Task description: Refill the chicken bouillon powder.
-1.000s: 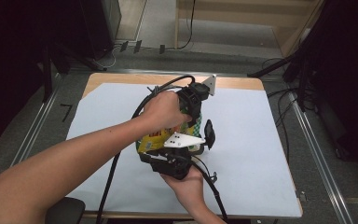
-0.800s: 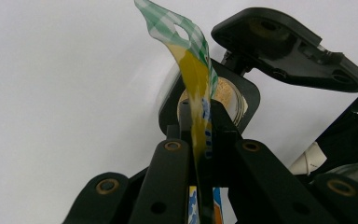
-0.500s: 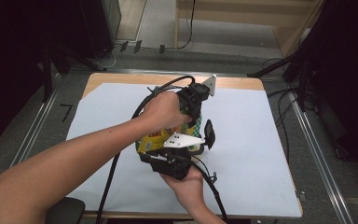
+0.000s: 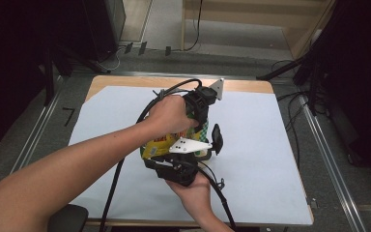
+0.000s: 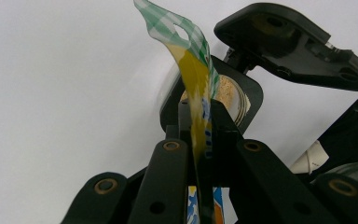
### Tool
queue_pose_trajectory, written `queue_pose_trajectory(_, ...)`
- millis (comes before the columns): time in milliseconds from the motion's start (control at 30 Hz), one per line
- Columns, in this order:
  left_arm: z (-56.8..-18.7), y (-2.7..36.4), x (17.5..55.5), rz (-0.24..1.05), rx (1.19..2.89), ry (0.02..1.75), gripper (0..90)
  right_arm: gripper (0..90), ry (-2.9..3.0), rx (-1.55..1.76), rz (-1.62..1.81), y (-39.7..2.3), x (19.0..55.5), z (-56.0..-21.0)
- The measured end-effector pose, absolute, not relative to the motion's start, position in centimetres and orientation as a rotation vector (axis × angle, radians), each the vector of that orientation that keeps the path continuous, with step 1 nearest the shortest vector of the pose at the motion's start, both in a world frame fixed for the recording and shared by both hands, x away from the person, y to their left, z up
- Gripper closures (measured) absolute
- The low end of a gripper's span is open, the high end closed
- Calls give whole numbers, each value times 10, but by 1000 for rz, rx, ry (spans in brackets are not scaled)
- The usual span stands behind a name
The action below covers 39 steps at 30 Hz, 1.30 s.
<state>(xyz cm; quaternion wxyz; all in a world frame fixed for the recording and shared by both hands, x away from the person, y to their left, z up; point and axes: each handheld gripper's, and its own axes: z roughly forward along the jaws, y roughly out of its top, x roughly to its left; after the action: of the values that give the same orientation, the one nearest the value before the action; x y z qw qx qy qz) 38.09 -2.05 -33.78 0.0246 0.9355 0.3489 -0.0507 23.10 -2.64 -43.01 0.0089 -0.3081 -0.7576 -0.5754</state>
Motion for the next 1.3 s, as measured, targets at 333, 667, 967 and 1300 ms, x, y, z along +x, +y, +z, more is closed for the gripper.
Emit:
queue_pose_trajectory(333,-339,-18,382,-157,2893,1082,870,698,-2370,-958,-1794,-25,232,-431)
queue_pose_trajectory(667,-340,-11,385,-156,2886,1109,879,701,-2354,-954,-1807,-16,236,-434)
queue_pose_trajectory(967,-341,-12,385,-149,2881,1107,878,700,-2383,-946,-1794,-18,237,-434)
queue_pose_trajectory(1300,-341,-11,386,-133,2871,1107,878,700,-2390,-944,-1796,-17,239,-435)
